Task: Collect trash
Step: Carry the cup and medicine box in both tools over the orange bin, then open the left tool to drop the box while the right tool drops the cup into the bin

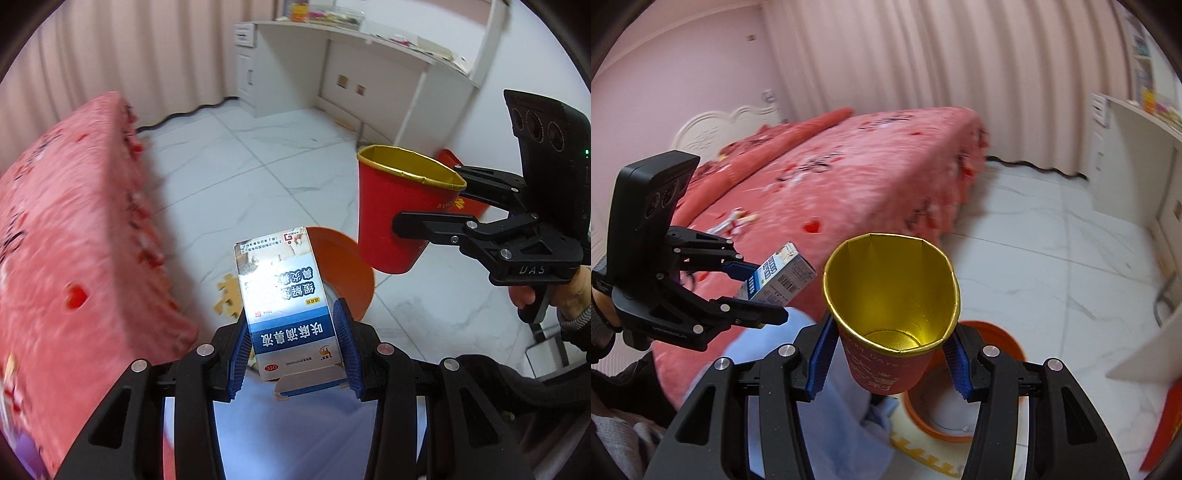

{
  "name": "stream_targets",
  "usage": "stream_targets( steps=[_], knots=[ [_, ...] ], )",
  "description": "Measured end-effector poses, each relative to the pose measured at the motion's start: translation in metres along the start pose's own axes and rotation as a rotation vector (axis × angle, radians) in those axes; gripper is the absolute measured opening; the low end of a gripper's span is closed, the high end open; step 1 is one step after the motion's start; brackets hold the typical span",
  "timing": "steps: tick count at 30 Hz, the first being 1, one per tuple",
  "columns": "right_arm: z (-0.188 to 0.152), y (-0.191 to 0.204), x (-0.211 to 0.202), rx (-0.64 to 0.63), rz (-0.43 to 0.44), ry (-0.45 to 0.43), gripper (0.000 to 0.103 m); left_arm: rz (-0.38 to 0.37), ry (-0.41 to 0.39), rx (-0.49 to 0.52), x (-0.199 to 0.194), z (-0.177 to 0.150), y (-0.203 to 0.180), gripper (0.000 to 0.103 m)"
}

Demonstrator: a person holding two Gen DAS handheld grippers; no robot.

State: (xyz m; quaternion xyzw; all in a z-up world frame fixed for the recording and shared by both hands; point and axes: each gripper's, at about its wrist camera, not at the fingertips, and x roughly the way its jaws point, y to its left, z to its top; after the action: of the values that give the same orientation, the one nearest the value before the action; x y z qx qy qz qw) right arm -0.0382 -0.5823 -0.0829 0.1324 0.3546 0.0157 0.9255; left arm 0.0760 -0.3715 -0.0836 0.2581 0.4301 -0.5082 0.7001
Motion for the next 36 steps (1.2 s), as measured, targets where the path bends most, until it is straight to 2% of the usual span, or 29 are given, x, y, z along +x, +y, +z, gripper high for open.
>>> stream_targets(
  steps=[6, 13, 24, 28, 30, 31, 32, 36],
  knots=[
    [-0.009, -0.043, 0.015, 0.082, -0.057, 0.021, 0.053, -0.062, 0.047, 0.036, 0.045, 0.026, -0.007, 0.045],
    [-0.019, -0.072, 0.035, 0.134, -0.076, 0.049, 0.053, -0.116, 0.084, 0.058, 0.082, 0.044, -0.016, 0.045],
    [-0.030, -0.090, 0.057, 0.183, -0.094, 0.086, 0.053, -0.145, 0.141, 0.046, 0.114, 0.048, -0.013, 0.045],
    [-0.029, -0.093, 0.061, 0.193, -0.098, 0.089, 0.053, -0.130, 0.143, 0.059, 0.120, 0.054, -0.014, 0.046],
    [-0.030, -0.094, 0.063, 0.197, -0.099, 0.091, 0.053, -0.116, 0.144, 0.061, 0.124, 0.054, -0.014, 0.058],
    [-0.030, -0.094, 0.064, 0.196, -0.098, 0.094, 0.053, -0.112, 0.141, 0.054, 0.124, 0.055, -0.014, 0.068],
    [-0.030, -0.094, 0.066, 0.196, -0.097, 0.096, 0.053, -0.105, 0.137, 0.047, 0.124, 0.055, -0.013, 0.071],
    [-0.031, -0.093, 0.071, 0.196, -0.090, 0.106, 0.053, -0.093, 0.136, 0.056, 0.123, 0.053, -0.012, 0.071]
  ],
)
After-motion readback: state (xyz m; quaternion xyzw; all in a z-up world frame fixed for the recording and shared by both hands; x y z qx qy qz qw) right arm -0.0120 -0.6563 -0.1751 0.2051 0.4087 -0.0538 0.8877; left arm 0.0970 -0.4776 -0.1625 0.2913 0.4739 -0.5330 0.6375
